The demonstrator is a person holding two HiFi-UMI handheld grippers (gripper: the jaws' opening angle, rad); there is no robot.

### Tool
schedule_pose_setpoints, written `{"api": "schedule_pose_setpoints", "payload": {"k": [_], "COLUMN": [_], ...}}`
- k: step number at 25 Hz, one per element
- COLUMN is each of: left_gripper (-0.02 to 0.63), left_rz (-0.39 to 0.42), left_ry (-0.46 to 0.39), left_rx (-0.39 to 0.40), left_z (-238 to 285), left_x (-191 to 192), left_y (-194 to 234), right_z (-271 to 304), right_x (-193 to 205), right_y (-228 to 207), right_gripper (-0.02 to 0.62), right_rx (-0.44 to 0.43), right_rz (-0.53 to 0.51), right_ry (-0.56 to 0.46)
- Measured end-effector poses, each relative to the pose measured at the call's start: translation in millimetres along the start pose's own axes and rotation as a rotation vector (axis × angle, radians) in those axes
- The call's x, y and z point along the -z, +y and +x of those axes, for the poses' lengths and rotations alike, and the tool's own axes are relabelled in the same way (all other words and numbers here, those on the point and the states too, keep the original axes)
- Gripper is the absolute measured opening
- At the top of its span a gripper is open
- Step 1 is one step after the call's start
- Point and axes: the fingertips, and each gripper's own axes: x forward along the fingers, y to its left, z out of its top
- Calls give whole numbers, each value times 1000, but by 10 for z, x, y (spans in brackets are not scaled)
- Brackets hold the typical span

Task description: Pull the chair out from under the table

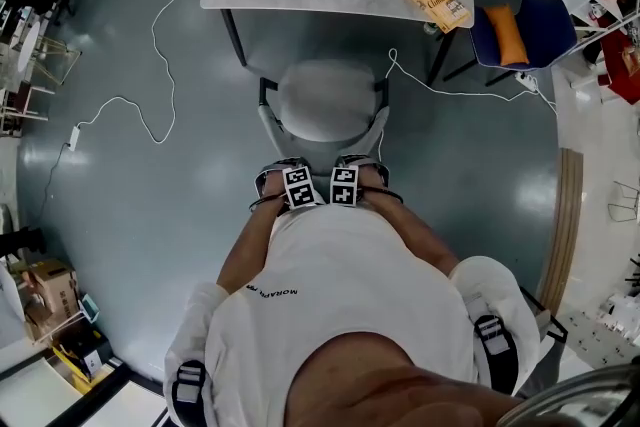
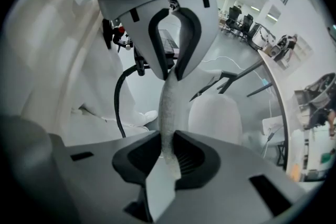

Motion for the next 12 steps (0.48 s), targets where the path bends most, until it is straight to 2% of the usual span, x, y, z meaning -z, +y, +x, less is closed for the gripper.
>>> {"api": "schedule_pose_setpoints", "payload": {"k": [7,10,12], "left_gripper": [60,15,10], "left_rz": [-17,-74,-111], "left_ry": [5,-49,-82], "left_rx": [0,12,12], "left_z": [-112,-293,-417], "left_x": [-9,-68,-118], "left_y": [29,71,141], "right_z": [-198,-352,-440], "right_x": [-56,-126,-134], "right_y": [-42,-97,-158], "right_gripper": [72,15,15], "right_rx": [-38,-77,-93], "right_rz": [60,159,207], "right_ry": [-40,-125,-158]}}
